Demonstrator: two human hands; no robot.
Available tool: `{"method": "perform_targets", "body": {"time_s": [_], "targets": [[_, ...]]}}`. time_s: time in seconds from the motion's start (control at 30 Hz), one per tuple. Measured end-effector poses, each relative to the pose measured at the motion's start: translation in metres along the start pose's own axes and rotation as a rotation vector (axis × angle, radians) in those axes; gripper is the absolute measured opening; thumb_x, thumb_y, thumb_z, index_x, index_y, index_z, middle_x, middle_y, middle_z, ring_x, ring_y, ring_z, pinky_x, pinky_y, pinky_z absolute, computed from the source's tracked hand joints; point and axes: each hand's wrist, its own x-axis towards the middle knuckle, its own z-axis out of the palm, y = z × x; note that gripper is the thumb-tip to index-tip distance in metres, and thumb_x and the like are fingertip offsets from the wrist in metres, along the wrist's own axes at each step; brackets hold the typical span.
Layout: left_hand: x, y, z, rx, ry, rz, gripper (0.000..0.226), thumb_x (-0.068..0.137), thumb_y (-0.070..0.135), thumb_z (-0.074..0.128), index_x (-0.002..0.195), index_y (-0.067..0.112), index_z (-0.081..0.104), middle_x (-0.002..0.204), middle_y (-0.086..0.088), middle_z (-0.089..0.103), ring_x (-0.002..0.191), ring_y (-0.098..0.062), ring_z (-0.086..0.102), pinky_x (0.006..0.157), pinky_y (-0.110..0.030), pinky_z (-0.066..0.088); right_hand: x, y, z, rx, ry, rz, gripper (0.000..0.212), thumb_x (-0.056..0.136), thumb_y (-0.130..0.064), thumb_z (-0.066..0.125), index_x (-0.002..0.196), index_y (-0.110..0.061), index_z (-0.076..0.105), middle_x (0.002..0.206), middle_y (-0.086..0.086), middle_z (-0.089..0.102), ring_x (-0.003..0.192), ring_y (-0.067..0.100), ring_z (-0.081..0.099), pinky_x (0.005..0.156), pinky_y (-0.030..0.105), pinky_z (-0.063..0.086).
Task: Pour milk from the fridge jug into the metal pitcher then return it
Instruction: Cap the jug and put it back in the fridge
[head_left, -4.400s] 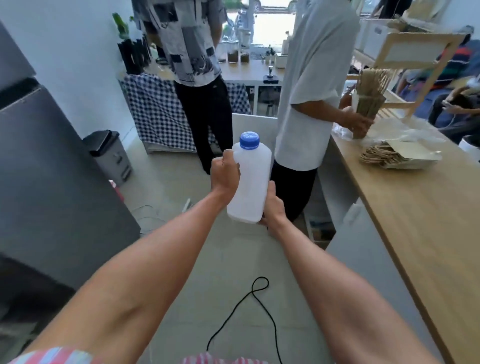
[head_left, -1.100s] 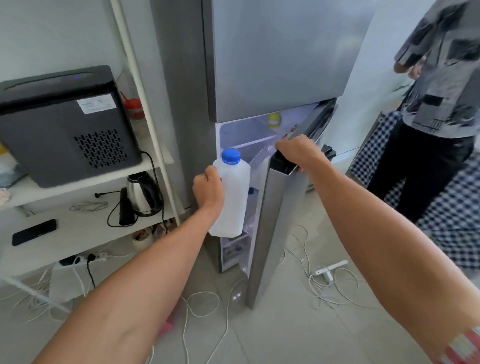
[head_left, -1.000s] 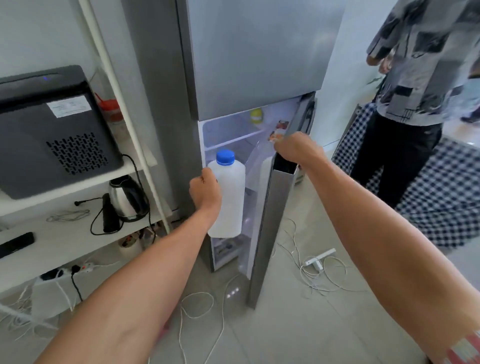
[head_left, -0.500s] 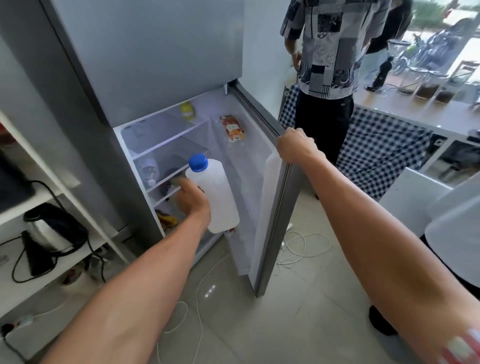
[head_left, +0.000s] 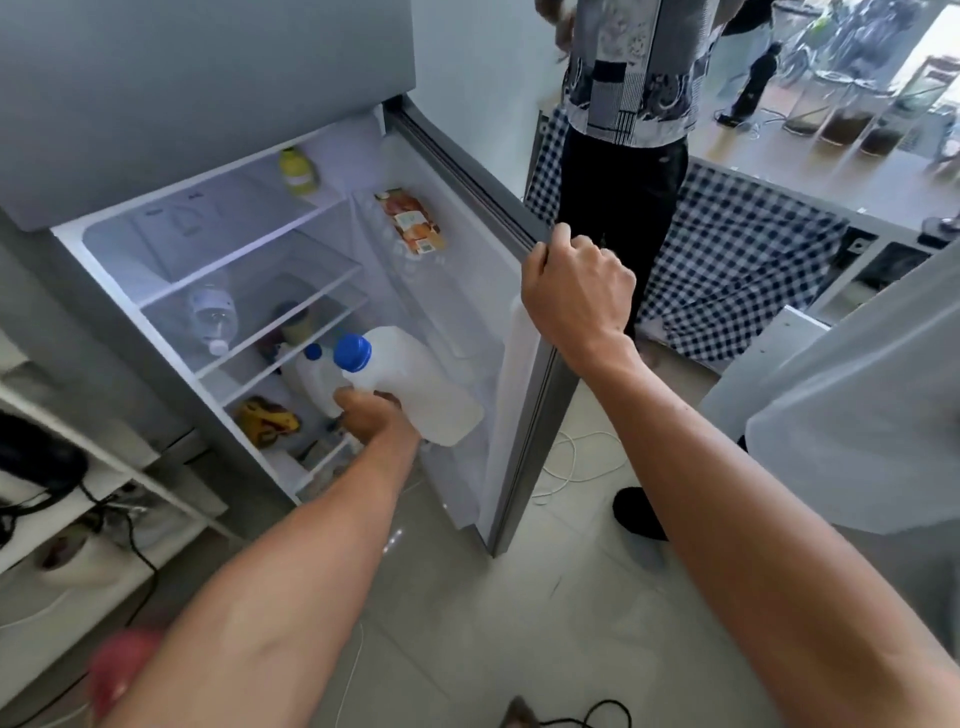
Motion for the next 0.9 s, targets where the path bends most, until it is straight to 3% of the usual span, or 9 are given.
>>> {"method": "perform_targets", "body": {"time_s": [0.1, 0.2, 0.27, 0.3, 0.37, 0.5, 0.63, 0.77, 0.9], "targets": [[0.017, -0.026, 0.01, 0.024, 0.109, -0.016, 0.039, 0.1, 0.037, 0.041, 0.084, 0.017, 0.069, 0.073, -0.002, 0.07, 0.066, -0.023, 0.063, 0.057, -0.021, 0.049, 0.004, 0.008, 0.006, -0.032, 0.028, -0.014, 0.032, 0.099, -0.031, 0.037, 0.09, -0.01, 0.06, 0.078, 0.01, 0.069, 0.066, 0.033, 0.066, 0.053, 0.031, 0.029], [0.035, -0.05, 0.018, 0.021, 0.185, -0.034, 0.051, 0.095, 0.043, 0.043, 0.108, 0.006, 0.075, 0.086, -0.015, 0.074, 0.07, -0.025, 0.06, 0.065, -0.028, 0.046, 0.007, 0.013, 0.012, -0.039, 0.054, -0.021, 0.034, 0.099, -0.032, 0.04, 0.09, -0.01, 0.063, 0.073, 0.008, 0.067, 0.061, 0.032, 0.065, 0.051, 0.03, 0.028], [0.034, -0.06, 0.022, 0.069, 0.191, -0.049, 0.041, 0.098, 0.038, 0.043, 0.082, 0.013, 0.071, 0.059, -0.002, 0.061, 0.053, -0.019, 0.048, 0.053, -0.023, 0.036, 0.008, 0.015, 0.015, -0.055, 0.071, -0.025, 0.039, 0.1, -0.034, 0.04, 0.101, -0.007, 0.068, 0.074, 0.009, 0.069, 0.061, 0.032, 0.066, 0.05, 0.03, 0.029], [0.034, -0.064, 0.025, 0.089, 0.171, -0.058, 0.04, 0.099, 0.036, 0.043, 0.068, 0.018, 0.06, 0.05, 0.004, 0.052, 0.047, -0.016, 0.043, 0.048, -0.02, 0.033, 0.009, 0.016, 0.016, -0.062, 0.078, -0.027, 0.041, 0.1, -0.035, 0.041, 0.106, -0.006, 0.07, 0.075, 0.009, 0.07, 0.062, 0.032, 0.066, 0.051, 0.03, 0.029], [0.032, -0.074, 0.03, 0.142, 0.14, -0.068, 0.04, 0.099, 0.034, 0.043, 0.063, 0.019, 0.049, 0.047, 0.006, 0.047, 0.044, -0.014, 0.039, 0.041, -0.016, 0.029, 0.009, 0.017, 0.017, -0.063, 0.096, -0.028, 0.042, 0.1, -0.036, 0.042, 0.107, -0.006, 0.071, 0.073, 0.008, 0.069, 0.061, 0.031, 0.066, 0.051, 0.029, 0.028], [0.039, -0.093, 0.027, 0.243, 0.068, -0.076, 0.037, 0.098, 0.033, 0.045, 0.065, 0.021, 0.053, 0.053, 0.004, 0.052, 0.048, -0.014, 0.044, 0.041, -0.017, 0.032, 0.01, 0.017, 0.019, -0.048, 0.108, -0.03, 0.044, 0.099, -0.036, 0.043, 0.108, -0.005, 0.072, 0.073, 0.007, 0.07, 0.061, 0.029, 0.067, 0.05, 0.028, 0.029], [0.038, -0.101, 0.029, 0.345, -0.06, -0.046, 0.032, 0.103, 0.031, 0.039, 0.079, 0.022, 0.056, 0.068, 0.003, 0.055, 0.053, -0.011, 0.047, 0.046, -0.019, 0.04, 0.01, 0.016, 0.019, -0.04, 0.111, -0.029, 0.046, 0.099, -0.036, 0.044, 0.114, -0.003, 0.073, 0.075, 0.008, 0.071, 0.064, 0.03, 0.068, 0.051, 0.028, 0.031], [0.036, -0.102, 0.032, 0.536, -0.15, -0.038, 0.033, 0.101, 0.027, 0.036, 0.07, 0.021, 0.046, 0.066, 0.003, 0.05, 0.055, -0.014, 0.043, 0.055, -0.028, 0.035, 0.01, 0.014, 0.019, -0.039, 0.109, -0.019, 0.047, 0.098, -0.035, 0.044, 0.114, -0.002, 0.073, 0.074, 0.008, 0.071, 0.063, 0.029, 0.067, 0.051, 0.029, 0.03], [0.035, -0.099, 0.027, 0.735, -0.247, 0.011, 0.031, 0.1, 0.03, 0.036, 0.078, 0.011, 0.05, 0.074, -0.005, 0.052, 0.058, -0.015, 0.048, 0.056, -0.028, 0.037, 0.009, 0.013, 0.017, -0.043, 0.106, -0.016, 0.045, 0.098, -0.035, 0.043, 0.108, -0.003, 0.073, 0.073, 0.007, 0.07, 0.062, 0.029, 0.066, 0.051, 0.029, 0.029]]}}
